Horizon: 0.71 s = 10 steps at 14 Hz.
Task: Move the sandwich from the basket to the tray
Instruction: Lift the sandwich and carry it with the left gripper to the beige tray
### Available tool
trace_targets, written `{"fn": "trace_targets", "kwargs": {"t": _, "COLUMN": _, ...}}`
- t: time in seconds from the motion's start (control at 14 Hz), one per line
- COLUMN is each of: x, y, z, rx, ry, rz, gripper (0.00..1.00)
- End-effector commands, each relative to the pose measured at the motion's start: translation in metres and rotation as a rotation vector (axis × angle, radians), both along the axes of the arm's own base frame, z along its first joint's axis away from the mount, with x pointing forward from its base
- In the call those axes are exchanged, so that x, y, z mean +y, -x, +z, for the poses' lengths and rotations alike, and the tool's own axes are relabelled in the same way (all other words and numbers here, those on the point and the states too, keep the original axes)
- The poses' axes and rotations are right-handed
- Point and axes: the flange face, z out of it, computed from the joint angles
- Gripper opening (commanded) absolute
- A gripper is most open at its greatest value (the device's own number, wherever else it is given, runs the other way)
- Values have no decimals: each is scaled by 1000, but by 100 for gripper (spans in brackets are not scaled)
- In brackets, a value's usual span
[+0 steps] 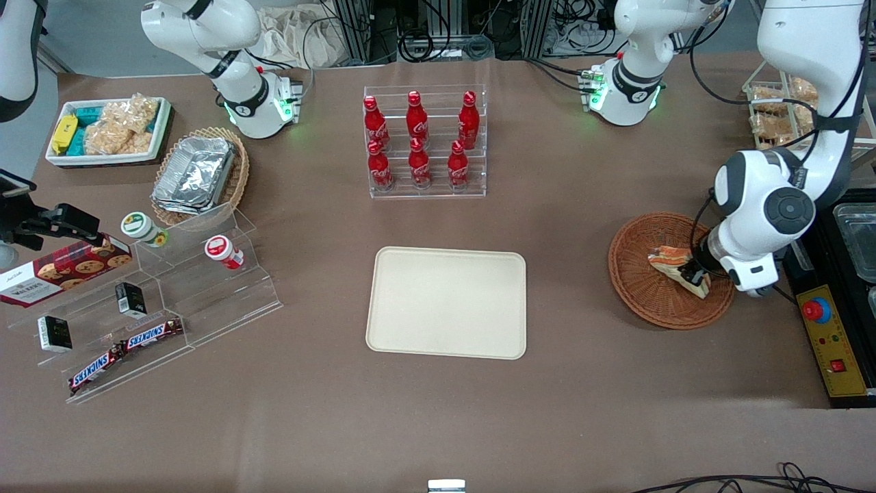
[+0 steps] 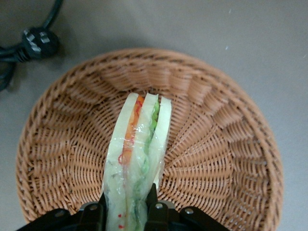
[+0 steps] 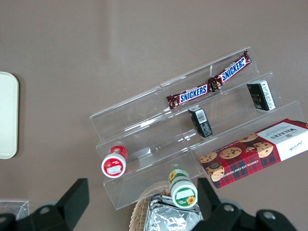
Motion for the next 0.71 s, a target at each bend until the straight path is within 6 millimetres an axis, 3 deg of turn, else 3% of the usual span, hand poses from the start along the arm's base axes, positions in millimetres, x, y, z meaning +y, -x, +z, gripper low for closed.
{"fn": "trace_targets", "kwargs": {"t": 0.0, "x": 5, "y": -22, "z": 59, "rx": 31, "ry": -25, "rz": -1, "gripper": 0}}
{"fn": "trace_targets", "kwargs": {"t": 0.07, "x": 1, "y": -33, "z": 84, "rx": 47, "ry": -22, "rz": -3, "gripper": 0}}
{"fn": "trace_targets", "kwargs": {"t": 0.29, "x": -38, "y": -58, "z": 179, "rx": 84, "ry": 22, "rz": -108, "gripper": 0}}
{"fn": "trace_targets", "kwargs": {"t": 0.43, "x": -92, "y": -59, "z": 239, "rx": 90, "ry": 54, "rz": -226, "gripper": 0}}
{"fn": "trace_targets", "kwargs": {"t": 0.57, "x": -161, "y": -65, "z": 260, "rx": 50, "ry": 98, "rz": -381, "gripper": 0}}
{"fn": "trace_targets", "kwargs": {"t": 0.64, "x": -198, "y": -65, "z": 252, "rx": 58, "ry": 130, "rz": -481, "gripper": 0}}
